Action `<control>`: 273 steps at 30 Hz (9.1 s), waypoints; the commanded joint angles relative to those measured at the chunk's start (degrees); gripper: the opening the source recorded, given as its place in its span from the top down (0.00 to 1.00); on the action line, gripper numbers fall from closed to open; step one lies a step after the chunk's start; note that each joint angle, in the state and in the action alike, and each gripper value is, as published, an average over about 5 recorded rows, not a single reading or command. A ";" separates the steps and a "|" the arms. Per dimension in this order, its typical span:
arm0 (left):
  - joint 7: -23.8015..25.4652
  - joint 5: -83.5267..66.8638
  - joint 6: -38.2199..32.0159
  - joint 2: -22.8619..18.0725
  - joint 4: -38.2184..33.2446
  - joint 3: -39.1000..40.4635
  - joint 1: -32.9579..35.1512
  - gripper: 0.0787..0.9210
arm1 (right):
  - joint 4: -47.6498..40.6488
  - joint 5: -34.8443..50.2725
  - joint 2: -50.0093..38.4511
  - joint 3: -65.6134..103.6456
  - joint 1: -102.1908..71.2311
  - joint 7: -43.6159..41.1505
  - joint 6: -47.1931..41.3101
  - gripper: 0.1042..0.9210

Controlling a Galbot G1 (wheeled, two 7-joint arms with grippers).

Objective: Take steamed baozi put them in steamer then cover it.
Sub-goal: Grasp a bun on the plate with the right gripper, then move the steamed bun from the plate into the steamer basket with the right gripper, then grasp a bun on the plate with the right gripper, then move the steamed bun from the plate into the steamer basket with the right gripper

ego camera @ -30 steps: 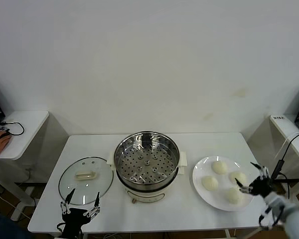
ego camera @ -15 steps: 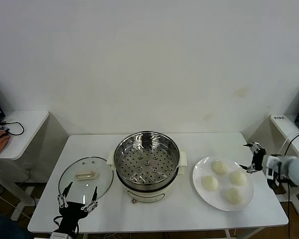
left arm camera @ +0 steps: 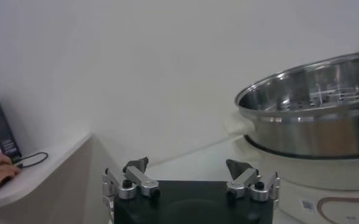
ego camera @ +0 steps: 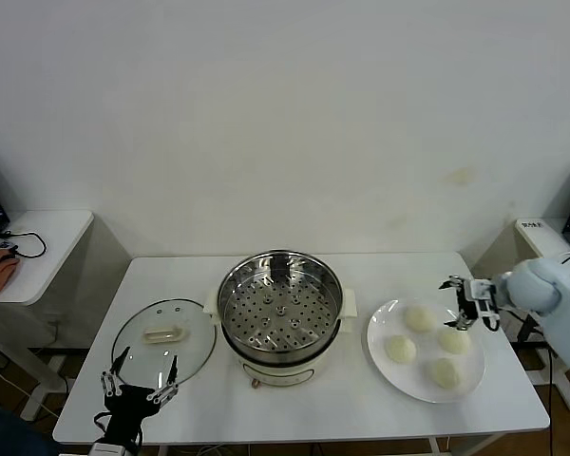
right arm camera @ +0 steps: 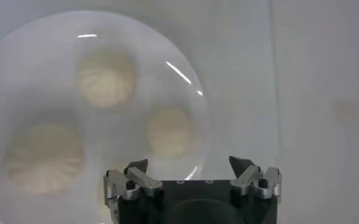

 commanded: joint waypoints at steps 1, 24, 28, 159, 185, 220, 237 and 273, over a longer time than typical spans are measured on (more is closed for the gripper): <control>0.10 0.20 0.06 -0.03 -0.14 -0.24 0.07 0.12 | -8.45 -1.49 6.92 -11.15 9.37 -3.26 1.44 0.12; 0.06 0.83 -0.14 -0.87 -0.65 -0.83 1.08 0.12 | -12.60 -5.93 10.57 -10.23 6.51 -1.49 -0.17 0.12; 0.06 0.84 -0.15 -0.86 -0.53 -0.83 1.04 0.12 | -13.65 -6.94 11.30 -9.79 6.51 -0.83 -0.22 0.13; 0.87 -6.44 1.11 4.02 -2.86 -3.69 -0.08 0.12 | 25.84 23.26 -11.64 -52.65 53.65 -2.79 -16.91 0.12; 1.41 -5.91 1.56 2.50 -2.78 -4.64 0.72 0.12 | 15.13 9.47 -7.02 -25.21 10.56 -1.05 -15.70 0.12; 1.41 -5.89 1.42 1.35 -2.37 -6.27 1.37 0.12 | 4.73 6.72 6.17 -26.96 10.62 0.08 -17.06 0.22; 1.36 -5.98 1.41 1.41 -2.81 -6.17 1.34 0.12 | 12.12 15.77 -2.02 -31.63 27.23 -3.67 -19.07 0.38; 1.48 -6.23 1.70 1.25 -4.68 -7.19 0.57 0.12 | 6.44 45.69 37.39 -51.32 47.12 12.52 -33.98 0.34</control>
